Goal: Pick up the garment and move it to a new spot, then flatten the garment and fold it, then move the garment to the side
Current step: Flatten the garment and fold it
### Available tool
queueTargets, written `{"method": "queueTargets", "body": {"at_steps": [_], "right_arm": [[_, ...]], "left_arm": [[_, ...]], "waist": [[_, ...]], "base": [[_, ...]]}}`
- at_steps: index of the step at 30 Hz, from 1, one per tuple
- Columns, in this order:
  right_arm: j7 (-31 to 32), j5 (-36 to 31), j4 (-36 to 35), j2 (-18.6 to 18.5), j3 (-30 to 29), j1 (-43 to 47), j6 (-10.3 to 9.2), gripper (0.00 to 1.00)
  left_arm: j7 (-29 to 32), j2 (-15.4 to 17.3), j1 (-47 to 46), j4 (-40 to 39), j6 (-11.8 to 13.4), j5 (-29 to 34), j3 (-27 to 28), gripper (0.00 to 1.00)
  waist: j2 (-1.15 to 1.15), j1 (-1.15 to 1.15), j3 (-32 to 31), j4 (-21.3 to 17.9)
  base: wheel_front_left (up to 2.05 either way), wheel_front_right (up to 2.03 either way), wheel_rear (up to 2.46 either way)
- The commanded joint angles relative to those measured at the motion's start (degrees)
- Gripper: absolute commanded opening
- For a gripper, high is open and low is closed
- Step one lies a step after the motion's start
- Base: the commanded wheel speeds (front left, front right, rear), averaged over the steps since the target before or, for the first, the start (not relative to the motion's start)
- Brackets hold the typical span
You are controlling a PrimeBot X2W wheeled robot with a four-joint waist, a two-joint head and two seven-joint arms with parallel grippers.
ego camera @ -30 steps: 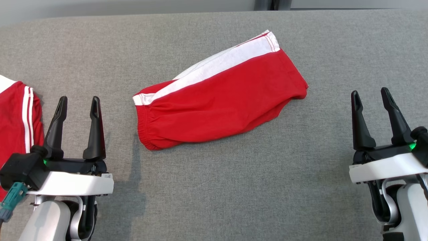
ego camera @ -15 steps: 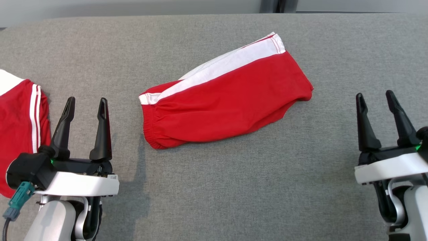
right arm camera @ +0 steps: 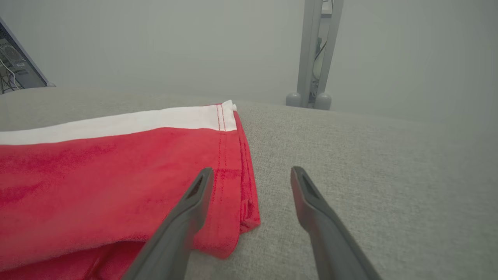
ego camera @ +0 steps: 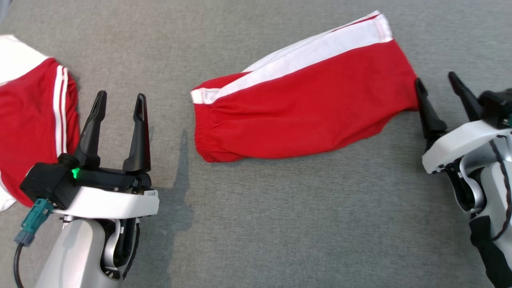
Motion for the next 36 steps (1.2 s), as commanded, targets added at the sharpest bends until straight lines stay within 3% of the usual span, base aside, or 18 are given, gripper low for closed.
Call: {"method": "queueTargets", "body": {"at_steps": [1,9,10,11,12,19,26,36], "right_arm": [[0.2,0.4,0.8,-0.6,0.4,-0.7,0.01,1.00],[0.3,4.6,10.1,-0.9,6.1,-4.6,0.01,1.00],[0.6,5.1,10.9,-0.7,6.8,-4.7,0.01,0.50],[0.3,5.6,11.3,-0.6,7.2,-4.8,0.01,0.37],[-0.2,6.2,11.6,-0.4,7.6,-4.9,0.01,0.02],[-3.3,9.9,11.0,0.4,9.1,-3.2,0.01,0.00],[-8.5,10.8,4.3,2.1,3.7,6.3,0.00,0.00],[-9.2,8.2,-3.4,6.1,-5.6,18.8,0.00,0.00]], "left_arm": [[-0.2,-0.2,-0.8,0.1,-0.3,0.5,0.2,1.00],[-0.2,-2.1,-1.3,1.7,-2.1,2.0,2.0,1.00],[-0.2,-2.2,-1.4,1.8,-2.4,2.1,2.3,1.00],[-0.2,-2.4,-1.4,1.9,-2.6,2.2,2.5,1.00],[-0.2,-2.4,-1.4,2.0,-2.8,2.4,2.8,1.00],[-0.2,-2.7,-1.1,2.3,-3.5,3.5,4.2,1.00],[-0.2,-2.0,0.9,2.5,-3.5,4.3,5.0,1.00],[1.2,-0.9,3.0,1.4,-2.4,4.1,5.3,1.00]], "waist": [[0.00,0.00,1.4,1.6],[0.00,0.00,2.0,2.4],[0.00,0.00,2.0,2.2],[0.00,0.00,2.0,2.1],[0.00,0.00,1.9,1.8],[0.00,0.00,1.2,-0.3],[0.00,0.00,-1.4,-3.8],[0.00,0.00,-4.1,-7.4]], "base": [[0.00,0.00,0.00],[0.00,0.00,0.00],[0.00,0.00,0.00],[0.00,0.00,0.00],[0.00,0.00,0.00],[0.00,0.00,0.00],[0.00,0.00,0.00],[0.00,0.00,0.00]]}}
